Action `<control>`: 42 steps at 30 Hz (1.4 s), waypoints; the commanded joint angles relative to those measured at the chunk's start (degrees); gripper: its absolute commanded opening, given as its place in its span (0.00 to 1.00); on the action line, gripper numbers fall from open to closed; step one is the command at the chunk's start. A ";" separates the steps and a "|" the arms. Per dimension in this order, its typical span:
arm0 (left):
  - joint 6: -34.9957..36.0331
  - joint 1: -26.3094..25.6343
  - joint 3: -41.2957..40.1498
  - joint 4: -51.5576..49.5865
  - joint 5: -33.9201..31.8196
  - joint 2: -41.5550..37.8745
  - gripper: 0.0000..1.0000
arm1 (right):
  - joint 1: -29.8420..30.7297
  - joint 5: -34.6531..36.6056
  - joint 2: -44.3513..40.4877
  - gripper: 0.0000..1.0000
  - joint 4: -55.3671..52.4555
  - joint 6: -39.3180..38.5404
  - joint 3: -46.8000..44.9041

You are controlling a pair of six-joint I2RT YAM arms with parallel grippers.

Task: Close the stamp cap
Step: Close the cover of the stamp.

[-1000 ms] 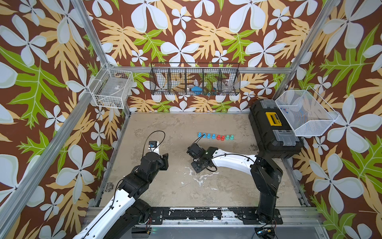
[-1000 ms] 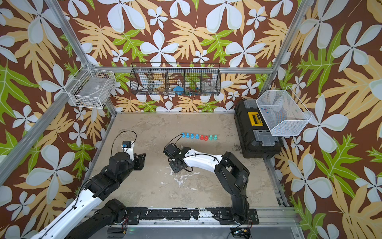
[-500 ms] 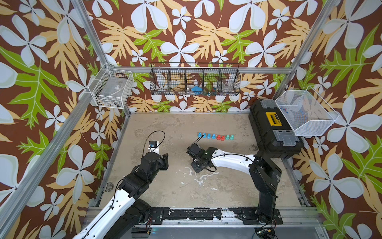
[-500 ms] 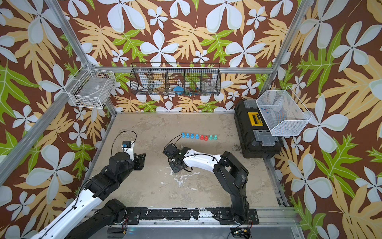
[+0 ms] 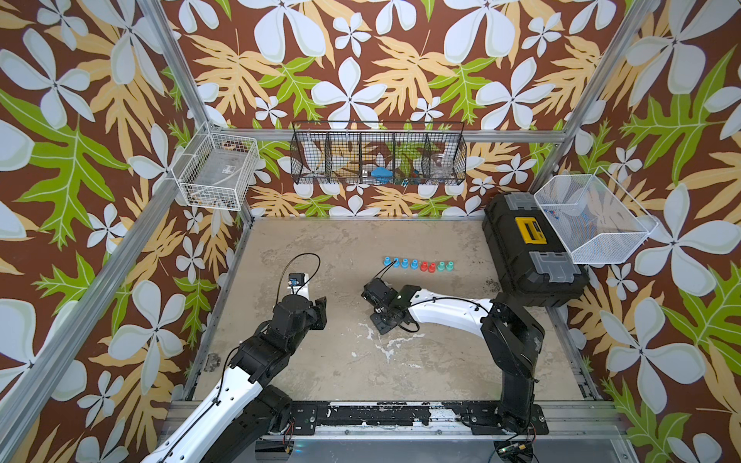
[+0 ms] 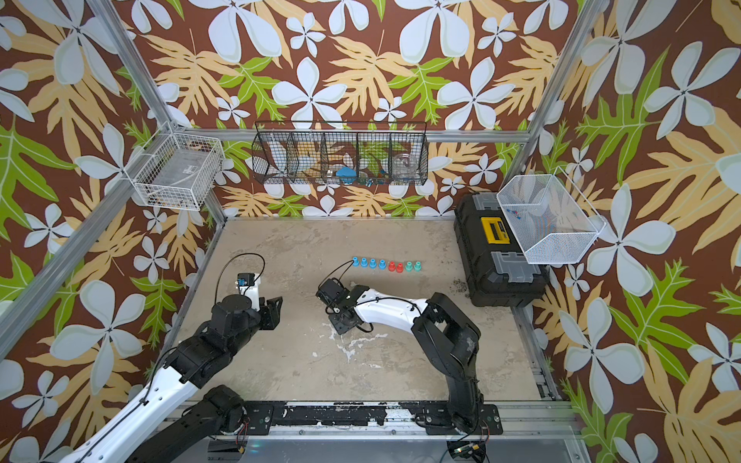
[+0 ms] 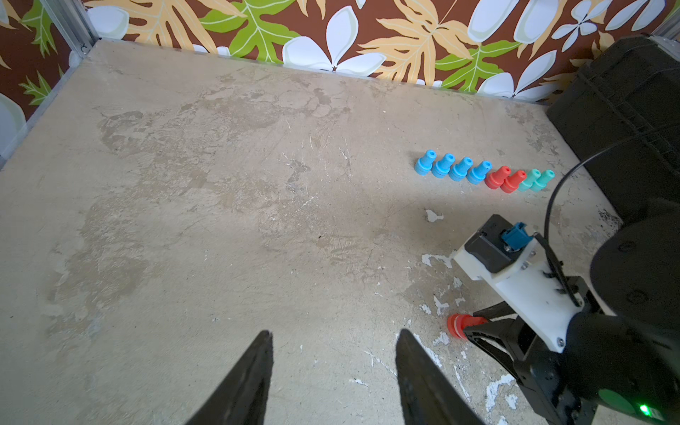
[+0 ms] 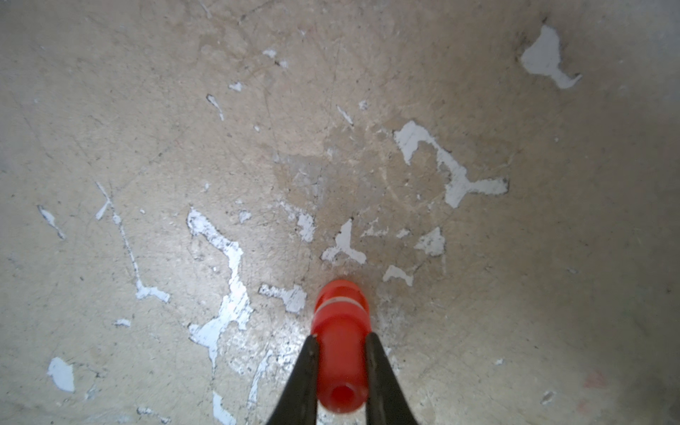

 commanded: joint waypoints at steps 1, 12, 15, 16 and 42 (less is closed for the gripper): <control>0.25 0.09 -0.08 0.57 -0.18 -0.06 0.56 | -0.02 0.39 0.28 0.18 0.50 -0.37 0.15; 0.25 0.09 -0.09 0.57 -0.35 0.10 0.56 | -0.28 0.36 0.77 0.18 0.63 -0.52 0.22; 0.25 0.09 -0.11 0.57 -0.38 0.03 0.56 | -0.45 0.23 0.82 0.18 0.89 -0.52 -0.20; 0.25 0.09 -0.11 0.55 -0.37 0.07 0.56 | -0.39 0.06 0.81 0.18 0.95 -0.52 -0.39; 0.25 0.09 -0.19 0.55 -0.43 -0.17 0.56 | -2.04 -2.32 1.97 0.18 -0.86 -2.53 -0.84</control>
